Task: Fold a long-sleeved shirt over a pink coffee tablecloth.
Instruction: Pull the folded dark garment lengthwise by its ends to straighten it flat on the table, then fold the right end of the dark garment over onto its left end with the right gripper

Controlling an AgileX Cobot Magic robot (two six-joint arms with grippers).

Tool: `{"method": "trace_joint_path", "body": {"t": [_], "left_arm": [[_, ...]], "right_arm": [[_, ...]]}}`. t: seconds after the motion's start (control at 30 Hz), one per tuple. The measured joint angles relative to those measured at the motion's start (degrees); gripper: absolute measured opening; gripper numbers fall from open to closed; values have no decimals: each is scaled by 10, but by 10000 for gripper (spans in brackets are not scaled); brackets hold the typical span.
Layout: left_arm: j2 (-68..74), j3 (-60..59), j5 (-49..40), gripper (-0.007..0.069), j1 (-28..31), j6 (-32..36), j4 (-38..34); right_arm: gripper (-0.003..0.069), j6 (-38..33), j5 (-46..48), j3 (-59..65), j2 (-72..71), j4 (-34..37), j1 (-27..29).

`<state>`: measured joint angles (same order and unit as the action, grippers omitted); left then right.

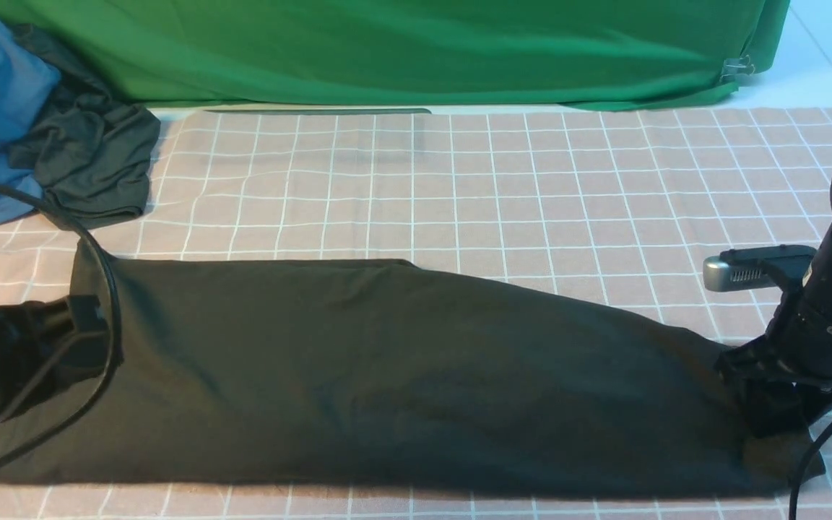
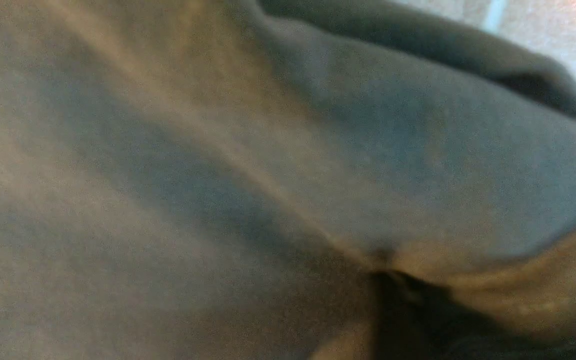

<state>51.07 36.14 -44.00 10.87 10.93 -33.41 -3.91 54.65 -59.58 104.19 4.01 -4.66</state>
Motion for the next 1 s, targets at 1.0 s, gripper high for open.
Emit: {"method": "trace_joint_path", "body": {"t": [1.0], "left_arm": [[0,0,-6,14,0,30,-18]], "right_arm": [[91,-12,144,-141,-121,54,122]]}}
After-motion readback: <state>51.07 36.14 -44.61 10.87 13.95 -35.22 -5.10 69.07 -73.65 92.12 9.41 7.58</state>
